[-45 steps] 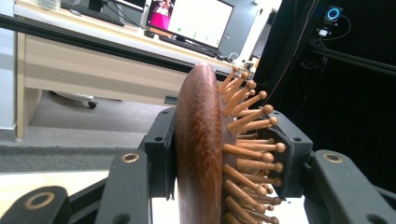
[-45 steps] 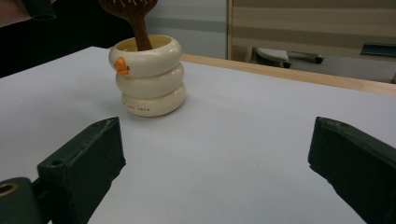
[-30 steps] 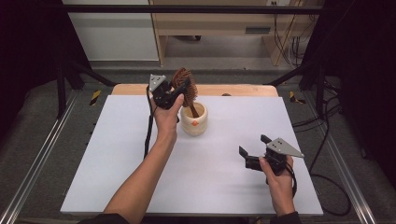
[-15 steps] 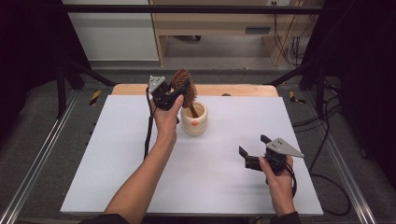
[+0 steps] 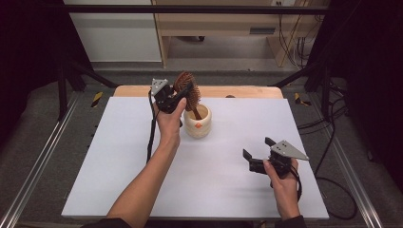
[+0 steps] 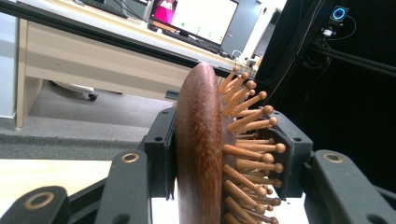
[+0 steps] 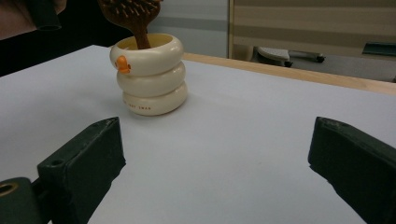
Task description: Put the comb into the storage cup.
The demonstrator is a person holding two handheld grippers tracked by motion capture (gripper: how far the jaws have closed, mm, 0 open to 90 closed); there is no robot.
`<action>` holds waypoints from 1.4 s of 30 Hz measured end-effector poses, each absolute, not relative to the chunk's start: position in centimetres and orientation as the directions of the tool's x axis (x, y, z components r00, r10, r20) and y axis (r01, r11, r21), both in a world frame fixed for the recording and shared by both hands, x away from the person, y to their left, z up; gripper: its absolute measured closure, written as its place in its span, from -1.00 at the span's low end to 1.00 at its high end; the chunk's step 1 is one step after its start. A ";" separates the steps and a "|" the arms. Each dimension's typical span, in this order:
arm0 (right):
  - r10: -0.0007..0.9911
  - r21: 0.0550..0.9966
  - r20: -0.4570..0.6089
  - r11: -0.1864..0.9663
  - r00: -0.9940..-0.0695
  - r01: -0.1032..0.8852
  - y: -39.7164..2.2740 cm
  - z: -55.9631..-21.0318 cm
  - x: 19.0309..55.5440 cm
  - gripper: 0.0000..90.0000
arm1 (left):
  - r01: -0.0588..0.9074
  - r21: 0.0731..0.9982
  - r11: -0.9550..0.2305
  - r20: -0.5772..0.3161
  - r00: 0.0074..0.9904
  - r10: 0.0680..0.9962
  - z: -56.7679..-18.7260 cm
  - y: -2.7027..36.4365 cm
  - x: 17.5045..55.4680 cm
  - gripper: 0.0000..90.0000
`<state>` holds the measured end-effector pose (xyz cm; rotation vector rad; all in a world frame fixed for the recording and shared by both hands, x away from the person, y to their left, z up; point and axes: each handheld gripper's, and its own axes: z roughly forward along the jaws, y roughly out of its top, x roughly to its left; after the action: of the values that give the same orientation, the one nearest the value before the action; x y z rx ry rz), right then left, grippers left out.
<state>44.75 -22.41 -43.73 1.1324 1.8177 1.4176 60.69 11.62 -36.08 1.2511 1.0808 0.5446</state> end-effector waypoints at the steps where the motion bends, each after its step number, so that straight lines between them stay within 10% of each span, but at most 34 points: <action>1: 0.874 0.958 0.064 0.082 -0.482 0.275 -22.4 -43.7 44.8 -0.91 | 0.215 0.934 0.286 -0.353 0.434 0.829 -36.1 11.6 60.7 0.13; 42: 0.874 0.958 0.064 0.082 -0.483 0.276 -22.4 -43.7 44.8 -0.91 | 0.240 0.916 0.322 -0.398 0.431 0.810 -37.0 11.6 61.0 0.12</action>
<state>44.75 -22.44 -43.73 1.1330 1.8187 1.4172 60.98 11.60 -37.04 1.2247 1.1041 0.4963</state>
